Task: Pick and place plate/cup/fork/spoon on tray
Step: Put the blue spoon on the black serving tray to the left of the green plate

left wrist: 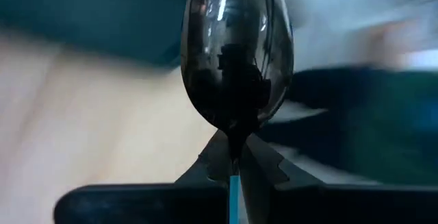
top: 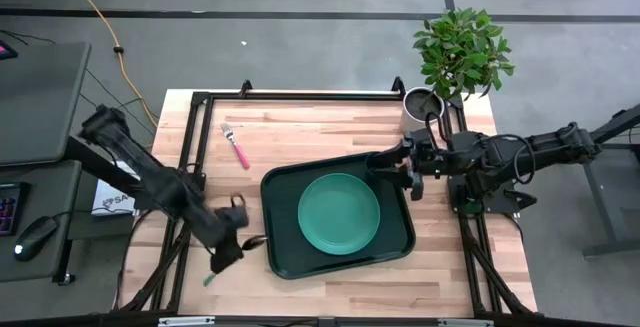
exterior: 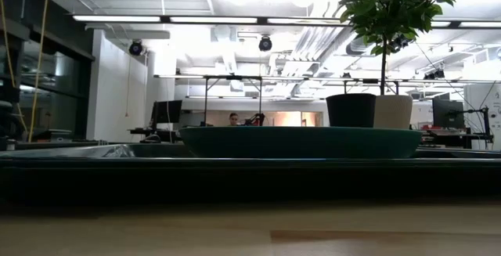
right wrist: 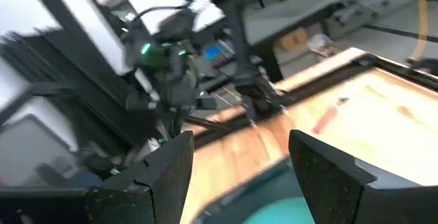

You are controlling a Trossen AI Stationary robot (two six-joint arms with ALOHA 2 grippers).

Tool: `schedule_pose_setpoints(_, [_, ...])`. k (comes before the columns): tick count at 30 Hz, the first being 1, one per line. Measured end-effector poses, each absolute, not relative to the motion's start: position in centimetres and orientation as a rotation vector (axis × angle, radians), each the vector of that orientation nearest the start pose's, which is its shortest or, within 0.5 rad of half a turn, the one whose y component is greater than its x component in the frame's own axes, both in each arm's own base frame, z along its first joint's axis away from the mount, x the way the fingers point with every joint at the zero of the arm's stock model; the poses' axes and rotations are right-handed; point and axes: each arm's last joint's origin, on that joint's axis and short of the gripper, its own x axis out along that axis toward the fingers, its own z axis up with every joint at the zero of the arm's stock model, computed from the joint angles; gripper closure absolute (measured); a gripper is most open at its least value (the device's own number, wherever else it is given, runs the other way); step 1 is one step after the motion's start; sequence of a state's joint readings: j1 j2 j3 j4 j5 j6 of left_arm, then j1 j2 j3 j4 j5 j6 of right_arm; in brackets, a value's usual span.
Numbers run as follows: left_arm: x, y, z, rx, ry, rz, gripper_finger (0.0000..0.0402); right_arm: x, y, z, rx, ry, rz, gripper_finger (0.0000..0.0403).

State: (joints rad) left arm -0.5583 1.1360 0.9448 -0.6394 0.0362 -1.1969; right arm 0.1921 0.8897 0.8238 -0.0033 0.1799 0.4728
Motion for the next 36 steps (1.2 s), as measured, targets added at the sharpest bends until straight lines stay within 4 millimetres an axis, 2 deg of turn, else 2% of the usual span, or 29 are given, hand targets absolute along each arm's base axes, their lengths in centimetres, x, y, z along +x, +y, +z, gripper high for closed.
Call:
schedule_pose_setpoints(4, [19.6,-9.7,32.5,-1.028,0.688,-0.145,0.0401,20.5,3.7,34.9,0.473,0.018,0.074,0.0171])
schedule_pose_setpoints(7, [20.6,-8.0,33.4,-1.084,0.597,-0.168,0.0401,22.1,4.2,34.8,0.454,0.062,0.115,0.0171])
schedule_pose_setpoints(14, [24.2,-6.1,32.3,-1.098,0.597,-0.248,0.0401,27.0,5.9,35.5,0.197,0.201,0.211,0.0171])
schedule_pose_setpoints(18, [26.1,-5.5,32.2,-1.107,0.529,-0.305,0.0401,29.2,6.3,35.7,0.12,0.239,0.205,0.0171])
schedule_pose_setpoints(21, [27.2,-5.2,32.0,-1.115,0.492,-0.346,0.0401,30.3,6.7,35.9,0.08,0.246,0.264,0.0171])
schedule_pose_setpoints(29, [28.6,-5.0,31.1,-1.126,0.491,-0.358,0.0401,32.5,7.2,35.3,0.023,0.276,0.286,0.0171])
schedule_pose_setpoints(36, [29.2,-5.1,30.7,-1.128,0.491,-0.358,0.0401,33.1,7.4,34.6,0.001,0.289,0.302,0.0173])
